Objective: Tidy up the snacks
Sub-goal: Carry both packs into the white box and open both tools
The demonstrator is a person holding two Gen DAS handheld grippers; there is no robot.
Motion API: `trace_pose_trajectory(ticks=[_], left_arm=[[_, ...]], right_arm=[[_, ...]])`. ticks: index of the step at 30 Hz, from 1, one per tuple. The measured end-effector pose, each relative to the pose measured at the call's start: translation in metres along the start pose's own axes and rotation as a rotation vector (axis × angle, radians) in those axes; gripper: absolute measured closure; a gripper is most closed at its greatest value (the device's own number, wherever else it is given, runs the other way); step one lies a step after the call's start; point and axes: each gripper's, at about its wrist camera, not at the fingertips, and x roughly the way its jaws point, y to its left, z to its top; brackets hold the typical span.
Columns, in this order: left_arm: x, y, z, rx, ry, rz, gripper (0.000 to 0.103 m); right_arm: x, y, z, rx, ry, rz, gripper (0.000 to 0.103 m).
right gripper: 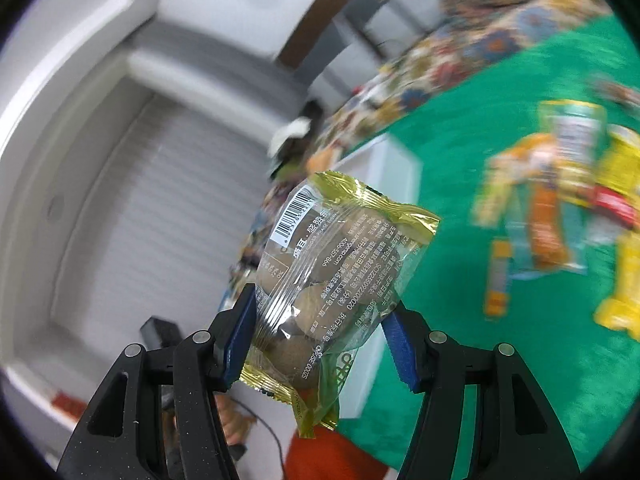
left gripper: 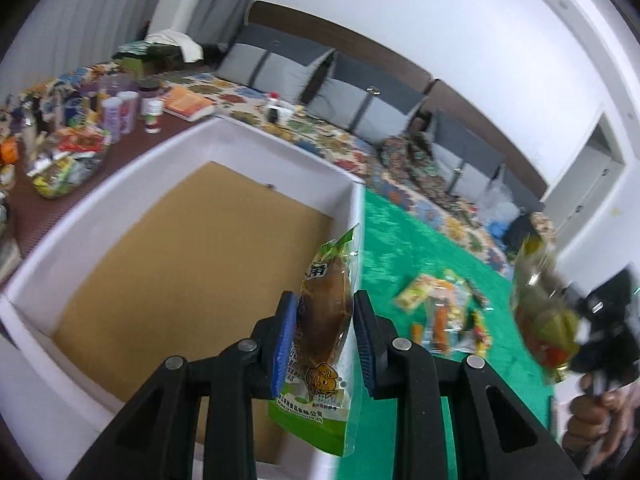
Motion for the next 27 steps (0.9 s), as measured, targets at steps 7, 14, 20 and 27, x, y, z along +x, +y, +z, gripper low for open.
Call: trace_pose_trajectory(ticks=[7, 14, 20, 27], left_arm=[[0.014, 0.045, 0.0, 0.039, 0.027, 0.311, 0.057], [0.018, 0.073, -0.025, -0.043, 0.047, 0.39, 0.008], [0.024, 0.015, -0.033, -0.004, -0.033, 0.277, 0.008], [0.061, -0.056, -0.037, 0.168, -0.071, 0.265, 0.008]], right_arm=[[0.141, 0.08, -0.014, -0.227, 0.165, -0.061, 0.032], [0.167, 0.06, -0.041, -0.37, 0.194, -0.329, 0.017], [0.089, -0.003, -0.046, -0.43, 0.068, -0.55, 0.017], [-0.04, -0.123, -0.062, -0.383, -0.04, -0.914, 0.017]])
